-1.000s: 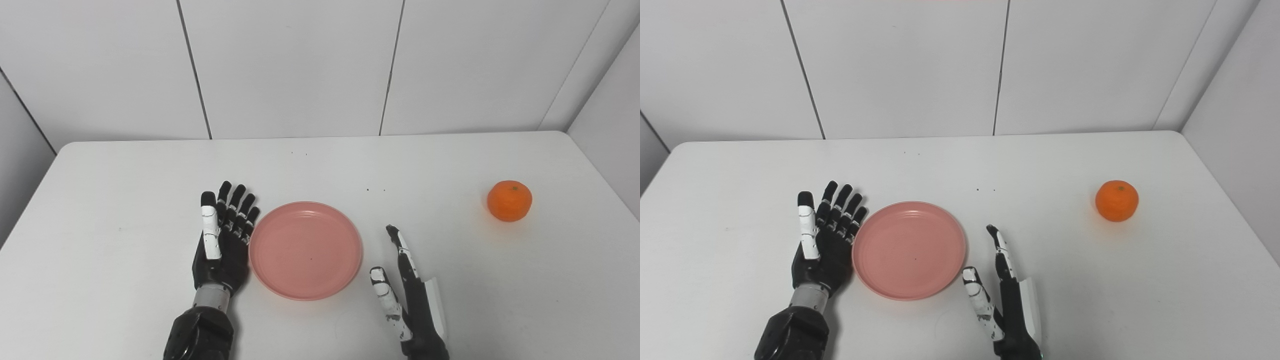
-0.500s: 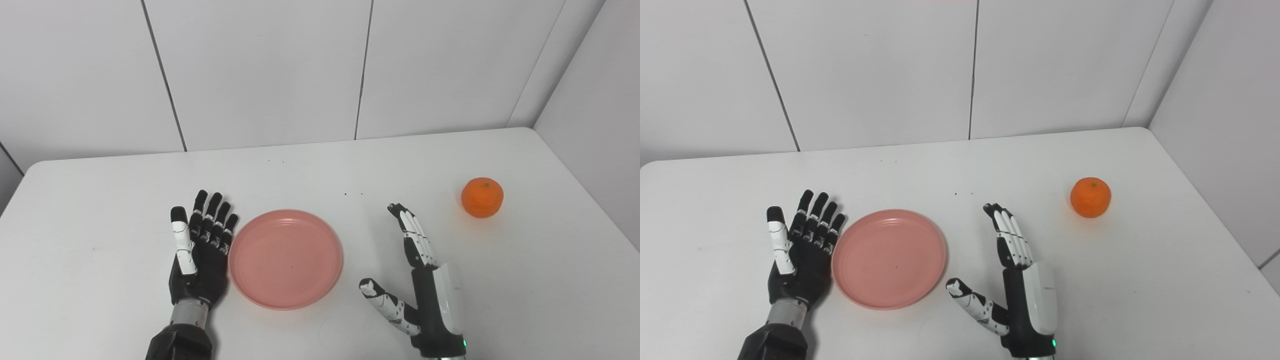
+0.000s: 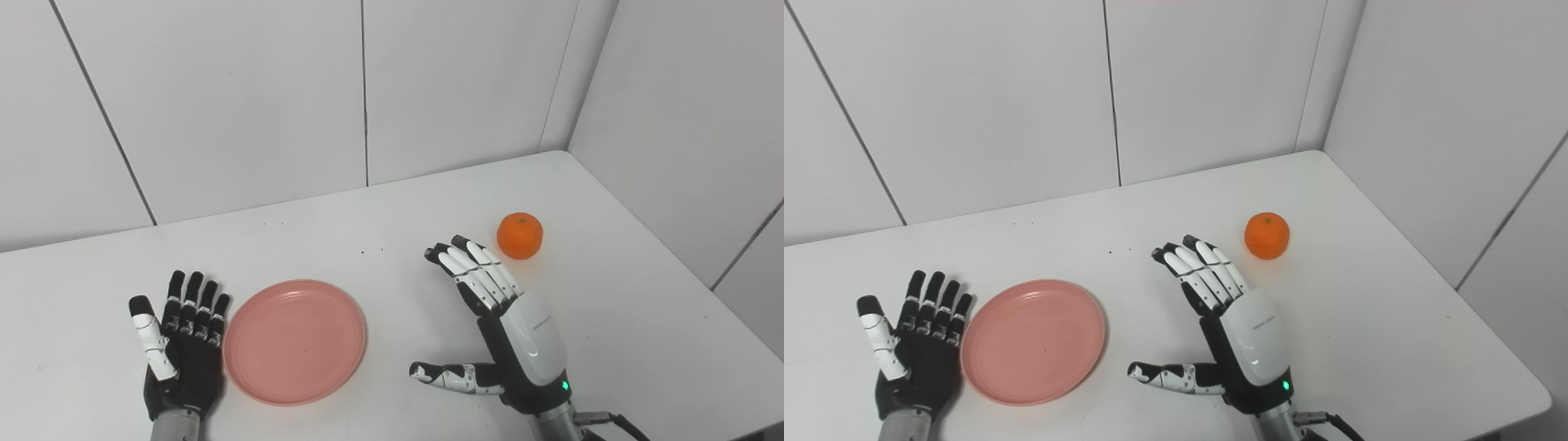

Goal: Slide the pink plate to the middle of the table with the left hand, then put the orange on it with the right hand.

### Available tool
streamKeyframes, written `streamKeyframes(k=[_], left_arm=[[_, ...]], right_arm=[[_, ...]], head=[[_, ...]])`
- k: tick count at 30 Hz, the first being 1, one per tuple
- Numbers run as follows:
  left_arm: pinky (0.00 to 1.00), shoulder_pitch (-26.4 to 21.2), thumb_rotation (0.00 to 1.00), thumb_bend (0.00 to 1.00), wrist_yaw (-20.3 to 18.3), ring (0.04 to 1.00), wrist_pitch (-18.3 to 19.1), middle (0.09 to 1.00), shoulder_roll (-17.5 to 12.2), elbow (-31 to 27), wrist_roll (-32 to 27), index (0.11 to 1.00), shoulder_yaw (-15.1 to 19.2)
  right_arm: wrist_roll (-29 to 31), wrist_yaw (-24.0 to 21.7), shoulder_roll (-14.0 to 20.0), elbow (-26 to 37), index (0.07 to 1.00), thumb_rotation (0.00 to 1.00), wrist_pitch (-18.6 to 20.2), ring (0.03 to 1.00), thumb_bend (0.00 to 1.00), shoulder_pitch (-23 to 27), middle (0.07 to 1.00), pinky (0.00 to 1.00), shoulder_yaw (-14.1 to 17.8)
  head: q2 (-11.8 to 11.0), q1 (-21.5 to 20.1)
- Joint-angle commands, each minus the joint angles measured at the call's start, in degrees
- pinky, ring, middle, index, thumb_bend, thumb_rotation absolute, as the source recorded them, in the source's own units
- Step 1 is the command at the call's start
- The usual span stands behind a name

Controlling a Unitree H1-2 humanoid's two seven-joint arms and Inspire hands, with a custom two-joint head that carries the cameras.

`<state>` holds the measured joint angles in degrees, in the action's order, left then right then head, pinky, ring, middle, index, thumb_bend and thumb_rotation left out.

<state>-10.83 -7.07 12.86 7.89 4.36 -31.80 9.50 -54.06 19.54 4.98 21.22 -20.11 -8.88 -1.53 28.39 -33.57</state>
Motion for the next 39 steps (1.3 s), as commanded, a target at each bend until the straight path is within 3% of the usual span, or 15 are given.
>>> streamKeyframes(k=[1,12,23,27,36,39], left_arm=[[1.00,2.57,0.81,0.78,3.13,1.000,5.18,0.999,-1.22,3.38,0.88,1.000,0.96],[1.00,2.96,0.82,0.78,3.29,1.000,5.40,1.000,-2.12,3.14,0.82,1.000,0.17],[1.00,2.96,0.78,0.84,3.08,1.000,5.61,1.000,-3.08,3.65,1.01,1.000,0.33],[1.00,3.09,0.77,0.85,2.77,1.000,5.63,1.000,-3.24,3.63,0.61,1.000,0.36],[1.00,3.35,0.76,0.87,3.23,1.000,6.14,0.992,-3.12,3.00,0.86,1.000,0.33],[1.00,3.41,0.76,0.87,3.32,0.989,6.27,0.985,-2.98,2.64,0.96,1.000,0.20]], right_arm=[[0.02,1.35,1.15,2.68,0.825,1.00,0.95,0.865,0.83,1.54,0.835,0.88,1.87],[-0.92,-0.91,6.21,4.98,0.844,1.00,4.11,0.850,0.82,5.71,0.842,0.85,8.78],[-3.33,-4.84,9.33,4.63,0.855,1.00,8.76,0.866,0.86,11.20,0.850,0.88,11.21],[-4.85,-8.71,10.41,5.07,0.855,1.00,11.88,0.846,0.84,12.47,0.844,0.87,11.53],[-4.53,-25.29,12.91,7.70,0.833,1.00,21.32,0.821,0.86,15.54,0.817,0.90,11.67],[-4.57,-28.04,13.85,6.51,0.823,1.00,22.98,0.798,0.87,16.97,0.810,0.84,11.61]], head=[[0.01,0.01],[-1.06,-0.89],[-1.69,-2.02],[-1.40,-2.02],[-1.14,-1.87],[-1.11,-1.83]])
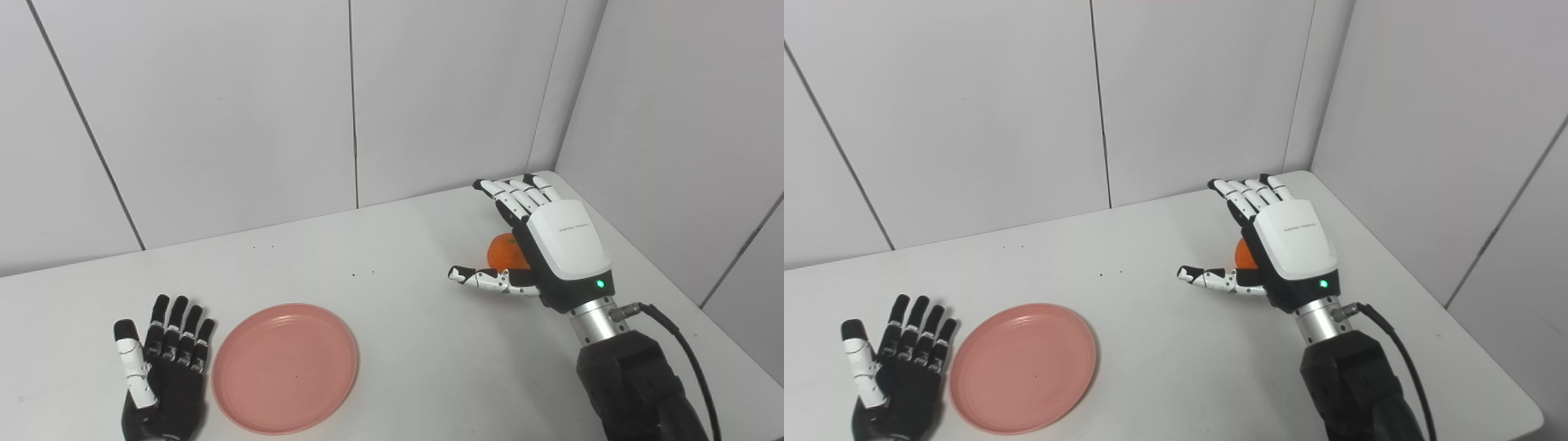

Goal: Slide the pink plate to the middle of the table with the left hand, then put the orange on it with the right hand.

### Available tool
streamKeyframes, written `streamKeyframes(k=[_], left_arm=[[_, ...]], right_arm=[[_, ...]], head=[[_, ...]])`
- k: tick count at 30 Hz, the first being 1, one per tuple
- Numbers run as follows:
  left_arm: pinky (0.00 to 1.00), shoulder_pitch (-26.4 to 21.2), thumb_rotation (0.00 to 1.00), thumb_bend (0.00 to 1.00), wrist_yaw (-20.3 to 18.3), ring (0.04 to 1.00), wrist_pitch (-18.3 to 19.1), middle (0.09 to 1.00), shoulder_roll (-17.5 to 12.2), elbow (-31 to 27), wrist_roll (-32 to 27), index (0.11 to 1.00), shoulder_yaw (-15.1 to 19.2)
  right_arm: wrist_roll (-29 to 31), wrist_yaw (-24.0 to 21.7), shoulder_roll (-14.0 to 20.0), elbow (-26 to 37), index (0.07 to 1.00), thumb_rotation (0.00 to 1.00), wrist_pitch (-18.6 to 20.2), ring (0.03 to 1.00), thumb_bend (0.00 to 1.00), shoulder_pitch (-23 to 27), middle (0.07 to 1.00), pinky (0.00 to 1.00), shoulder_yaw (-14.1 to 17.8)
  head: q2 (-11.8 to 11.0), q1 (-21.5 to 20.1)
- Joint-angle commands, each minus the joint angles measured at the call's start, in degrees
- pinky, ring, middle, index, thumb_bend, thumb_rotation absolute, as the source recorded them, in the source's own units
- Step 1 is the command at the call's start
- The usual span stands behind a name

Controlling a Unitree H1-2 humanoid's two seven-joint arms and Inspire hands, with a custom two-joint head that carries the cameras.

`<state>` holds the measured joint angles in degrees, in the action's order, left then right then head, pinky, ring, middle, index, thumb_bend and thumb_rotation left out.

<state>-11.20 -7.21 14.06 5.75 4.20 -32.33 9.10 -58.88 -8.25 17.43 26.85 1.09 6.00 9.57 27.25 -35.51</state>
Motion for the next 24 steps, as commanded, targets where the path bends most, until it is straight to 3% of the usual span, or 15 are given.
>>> streamKeyframes(k=[1,11,24], left_arm=[[1.00,3.81,0.75,0.87,3.49,0.988,5.16,0.985,-0.77,2.71,1.48,1.000,0.58],[1.00,4.35,0.75,0.85,4.22,0.993,6.53,0.987,0.18,0.79,1.15,1.000,0.85],[1.00,4.62,0.78,0.82,4.94,1.000,7.35,0.991,0.58,-0.44,1.45,1.000,0.65]], right_arm=[[0.25,-0.65,1.72,0.29,0.823,1.00,2.12,0.796,0.87,2.46,0.809,0.84,0.45],[-0.06,-4.59,5.80,-8.52,0.812,0.98,5.52,0.793,0.89,6.17,0.800,0.78,-0.88],[1.17,-4.81,10.86,-18.92,0.807,0.93,8.29,0.787,0.91,10.42,0.795,0.78,-3.95]], head=[[0.04,0.10],[0.21,0.72],[0.54,0.79]])
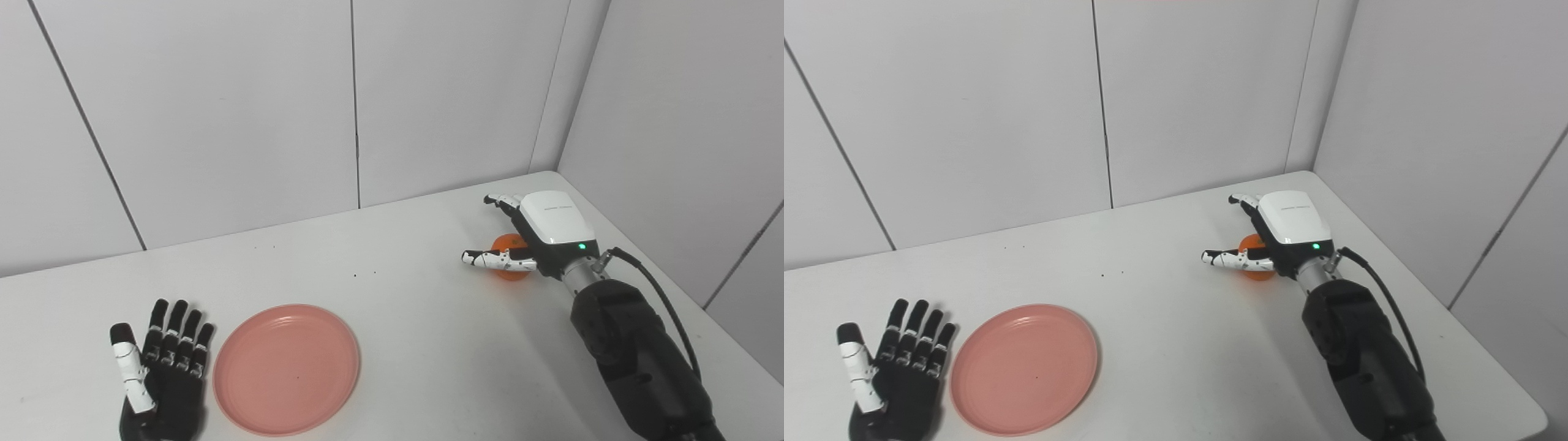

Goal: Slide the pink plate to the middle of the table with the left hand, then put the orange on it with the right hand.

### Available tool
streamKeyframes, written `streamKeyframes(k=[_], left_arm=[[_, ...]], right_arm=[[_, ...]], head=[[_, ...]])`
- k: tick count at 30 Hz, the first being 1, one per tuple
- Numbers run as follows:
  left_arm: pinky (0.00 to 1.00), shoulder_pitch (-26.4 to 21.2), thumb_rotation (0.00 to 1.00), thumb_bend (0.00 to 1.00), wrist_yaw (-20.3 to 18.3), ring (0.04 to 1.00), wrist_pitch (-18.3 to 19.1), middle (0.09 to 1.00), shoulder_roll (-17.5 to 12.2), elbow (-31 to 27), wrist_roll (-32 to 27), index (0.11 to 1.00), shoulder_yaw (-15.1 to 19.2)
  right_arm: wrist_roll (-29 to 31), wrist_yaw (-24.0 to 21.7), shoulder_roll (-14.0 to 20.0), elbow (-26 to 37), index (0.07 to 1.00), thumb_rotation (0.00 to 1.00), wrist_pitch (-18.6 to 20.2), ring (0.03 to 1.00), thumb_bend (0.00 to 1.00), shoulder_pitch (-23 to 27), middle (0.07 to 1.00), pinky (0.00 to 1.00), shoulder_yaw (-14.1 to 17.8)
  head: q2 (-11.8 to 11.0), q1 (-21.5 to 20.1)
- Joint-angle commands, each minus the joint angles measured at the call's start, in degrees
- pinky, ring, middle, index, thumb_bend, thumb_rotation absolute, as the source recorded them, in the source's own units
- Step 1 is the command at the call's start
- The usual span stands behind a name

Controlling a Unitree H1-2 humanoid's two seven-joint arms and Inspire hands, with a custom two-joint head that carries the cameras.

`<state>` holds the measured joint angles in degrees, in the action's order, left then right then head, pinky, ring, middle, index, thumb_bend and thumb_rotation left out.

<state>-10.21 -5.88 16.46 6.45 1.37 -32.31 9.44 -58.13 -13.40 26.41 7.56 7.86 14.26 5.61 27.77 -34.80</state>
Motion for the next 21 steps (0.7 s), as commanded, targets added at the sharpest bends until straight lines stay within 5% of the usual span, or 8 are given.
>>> streamKeyframes(k=[1,21], left_arm=[[1.00,3.65,0.78,0.82,3.62,1.000,5.00,0.991,-0.08,2.33,1.33,1.000,0.34],[1.00,3.66,0.79,0.80,4.98,1.000,6.16,0.996,0.52,1.05,1.22,1.000,0.40]], right_arm=[[0.48,0.21,2.09,0.06,0.811,0.93,1.87,0.790,0.91,2.27,0.798,0.79,-0.21],[3.27,3.41,5.04,-10.61,0.812,0.95,3.86,0.787,0.92,4.07,0.805,0.76,-5.80]], head=[[0.01,0.09],[0.51,0.71]])
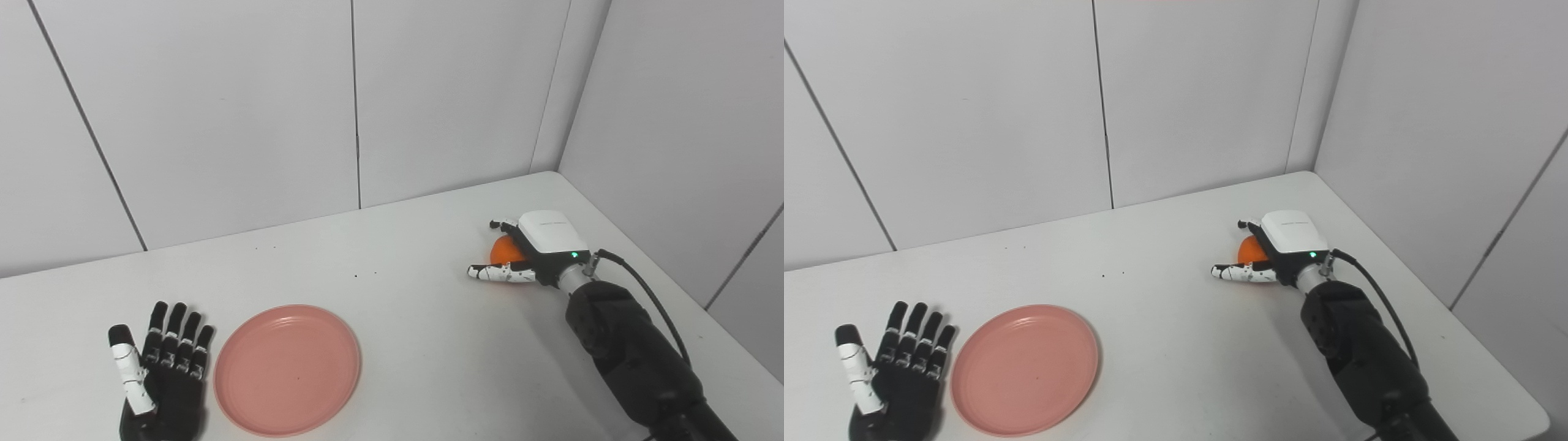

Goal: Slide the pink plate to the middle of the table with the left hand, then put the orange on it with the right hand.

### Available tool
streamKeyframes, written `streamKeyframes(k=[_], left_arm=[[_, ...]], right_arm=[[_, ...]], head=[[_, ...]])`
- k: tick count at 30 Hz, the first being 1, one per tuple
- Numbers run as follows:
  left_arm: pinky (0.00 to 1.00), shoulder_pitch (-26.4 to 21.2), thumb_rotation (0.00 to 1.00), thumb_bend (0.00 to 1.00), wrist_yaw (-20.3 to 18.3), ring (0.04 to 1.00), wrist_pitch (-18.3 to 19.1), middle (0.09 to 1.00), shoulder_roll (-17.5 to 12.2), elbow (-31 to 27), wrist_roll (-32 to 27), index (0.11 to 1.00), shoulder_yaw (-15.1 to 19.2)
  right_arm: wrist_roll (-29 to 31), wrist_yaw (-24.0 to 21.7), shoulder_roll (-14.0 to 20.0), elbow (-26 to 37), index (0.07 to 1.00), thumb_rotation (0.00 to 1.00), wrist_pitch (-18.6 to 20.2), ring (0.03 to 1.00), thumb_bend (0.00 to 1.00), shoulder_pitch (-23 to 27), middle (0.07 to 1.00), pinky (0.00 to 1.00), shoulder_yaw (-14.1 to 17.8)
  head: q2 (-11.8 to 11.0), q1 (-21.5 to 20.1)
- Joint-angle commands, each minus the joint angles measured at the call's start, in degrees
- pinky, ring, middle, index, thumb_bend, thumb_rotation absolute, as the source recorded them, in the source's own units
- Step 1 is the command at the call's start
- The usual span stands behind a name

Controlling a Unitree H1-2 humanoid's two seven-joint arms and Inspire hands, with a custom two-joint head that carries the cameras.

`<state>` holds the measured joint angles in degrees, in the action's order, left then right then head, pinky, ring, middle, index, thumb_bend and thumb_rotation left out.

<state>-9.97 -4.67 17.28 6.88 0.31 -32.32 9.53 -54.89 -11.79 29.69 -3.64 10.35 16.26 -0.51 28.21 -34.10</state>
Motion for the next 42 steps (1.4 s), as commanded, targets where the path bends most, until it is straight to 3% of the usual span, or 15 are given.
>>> streamKeyframes(k=[1,9,14,19,27,28,29,30,31,36,42], left_arm=[[1.00,3.45,0.79,0.80,3.80,1.000,5.33,0.996,0.10,2.05,1.29,1.000,0.27],[1.00,3.66,0.79,0.79,4.09,1.000,5.54,0.990,0.09,1.52,1.18,1.000,0.10],[1.00,3.84,0.79,0.78,4.23,1.000,5.80,0.999,0.32,1.16,0.93,1.000,0.14],[1.00,3.92,0.80,0.78,4.47,1.000,6.18,0.998,0.59,0.79,0.97,1.000,0.29],[1.00,3.93,0.80,0.78,4.78,1.000,6.56,0.996,0.68,0.53,0.95,1.000,0.44],[1.00,3.94,0.80,0.77,4.69,1.000,6.60,0.999,0.64,0.50,0.86,1.000,0.46],[1.00,3.95,0.80,0.77,4.58,1.000,6.58,1.000,0.60,0.49,0.81,1.000,0.47],[1.00,3.98,0.80,0.77,4.48,1.000,6.61,1.000,0.55,0.44,0.76,1.000,0.47],[1.00,4.00,0.81,0.77,4.43,1.000,6.63,1.000,0.52,0.40,0.75,1.000,0.47],[1.00,4.06,0.80,0.76,4.31,1.000,6.73,1.000,0.51,0.45,0.64,1.000,0.57],[1.00,4.31,0.81,0.76,4.39,1.000,7.08,1.000,0.68,-0.27,0.73,1.000,0.30]], right_arm=[[0.22,1.80,1.79,0.30,0.812,0.94,1.41,0.788,0.91,2.07,0.805,0.76,0.08],[0.88,2.26,1.77,-0.52,0.806,0.93,1.68,0.785,0.90,2.21,0.799,0.77,-1.60],[1.04,1.96,1.35,-0.81,0.756,0.91,2.61,0.714,0.89,2.07,0.746,0.72,-2.36],[1.12,0.12,1.19,-0.16,0.685,0.82,4.60,0.648,0.86,1.58,0.696,0.58,-3.23],[1.87,-1.94,1.68,-0.36,0.414,0.71,6.70,0.323,0.78,1.15,0.389,0.26,-5.24],[2.08,-1.95,1.79,-0.52,0.357,0.64,6.51,0.271,0.75,1.03,0.339,0.21,-5.48],[2.33,-1.95,1.84,-0.73,0.344,0.62,6.36,0.260,0.74,0.89,0.328,0.20,-5.66],[2.65,-1.90,1.87,-0.87,0.346,0.53,6.26,0.267,0.68,0.77,0.331,0.21,-5.79],[2.92,-1.83,1.93,-0.92,0.347,0.52,6.27,0.269,0.67,0.71,0.332,0.21,-5.92],[5.73,2.79,1.97,-2.99,0.317,0.38,3.56,0.238,0.59,-0.07,0.297,0.18,-5.56],[9.54,12.23,2.27,-7.95,0.302,0.39,-3.03,0.202,0.60,-0.91,0.267,0.15,-5.27]], head=[[0.18,0.09],[0.44,0.23],[0.63,0.30],[0.77,0.42],[1.05,0.43],[1.15,0.45],[1.15,0.45],[1.22,0.48],[1.22,0.48],[1.54,0.48],[1.72,0.68]])
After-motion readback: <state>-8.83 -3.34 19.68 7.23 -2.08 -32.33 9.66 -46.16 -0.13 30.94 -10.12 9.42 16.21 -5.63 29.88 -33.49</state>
